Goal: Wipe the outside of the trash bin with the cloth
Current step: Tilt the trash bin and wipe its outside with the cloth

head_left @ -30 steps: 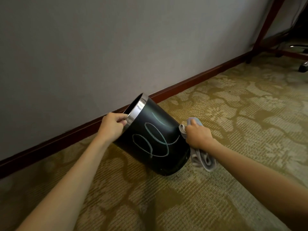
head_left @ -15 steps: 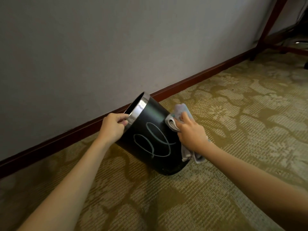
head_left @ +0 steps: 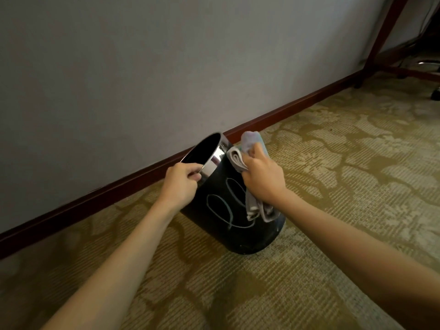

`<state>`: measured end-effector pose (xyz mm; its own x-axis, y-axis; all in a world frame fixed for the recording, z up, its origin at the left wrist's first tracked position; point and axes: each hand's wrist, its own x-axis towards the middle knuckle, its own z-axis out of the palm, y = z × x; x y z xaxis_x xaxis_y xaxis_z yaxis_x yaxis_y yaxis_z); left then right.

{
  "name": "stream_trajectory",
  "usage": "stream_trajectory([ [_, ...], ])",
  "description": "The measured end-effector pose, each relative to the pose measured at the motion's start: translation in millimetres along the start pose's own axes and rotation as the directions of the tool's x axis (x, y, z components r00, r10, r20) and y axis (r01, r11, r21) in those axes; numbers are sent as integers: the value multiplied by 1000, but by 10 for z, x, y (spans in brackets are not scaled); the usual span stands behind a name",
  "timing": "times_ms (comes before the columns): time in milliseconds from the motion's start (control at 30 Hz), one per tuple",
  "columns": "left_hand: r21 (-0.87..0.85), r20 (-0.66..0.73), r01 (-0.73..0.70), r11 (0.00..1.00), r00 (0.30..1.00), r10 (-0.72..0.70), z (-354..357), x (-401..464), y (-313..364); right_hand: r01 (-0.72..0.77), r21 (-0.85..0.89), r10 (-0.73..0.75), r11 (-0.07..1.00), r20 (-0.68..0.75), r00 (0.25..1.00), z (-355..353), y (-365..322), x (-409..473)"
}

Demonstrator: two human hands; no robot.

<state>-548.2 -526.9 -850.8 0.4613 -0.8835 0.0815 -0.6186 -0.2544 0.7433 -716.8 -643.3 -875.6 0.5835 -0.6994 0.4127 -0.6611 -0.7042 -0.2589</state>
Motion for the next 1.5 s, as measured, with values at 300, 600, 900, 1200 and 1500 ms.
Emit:
stream_trajectory([
  [300,-21,-40,79,997,996,-80,-164,127,-172,79,-261,-24,962,208,978,198,540,-776],
  [600,-24,-53,50,998,997,-51,-50,71,-49,-207,-177,256,962,327,910,117,513,-498],
  [900,-1,-58,-69,998,996,69,180,74,148,81,-149,-80,986,16,997,-96,-17,-293],
  [1200,-24,-140,79,997,987,-82,-9,239,-74,-3,-366,155,930,385,910,110,638,-757],
  [1500,-35,-81,-20,999,997,17,161,152,104,77,-164,-71,983,41,997,-109,-206,-46],
])
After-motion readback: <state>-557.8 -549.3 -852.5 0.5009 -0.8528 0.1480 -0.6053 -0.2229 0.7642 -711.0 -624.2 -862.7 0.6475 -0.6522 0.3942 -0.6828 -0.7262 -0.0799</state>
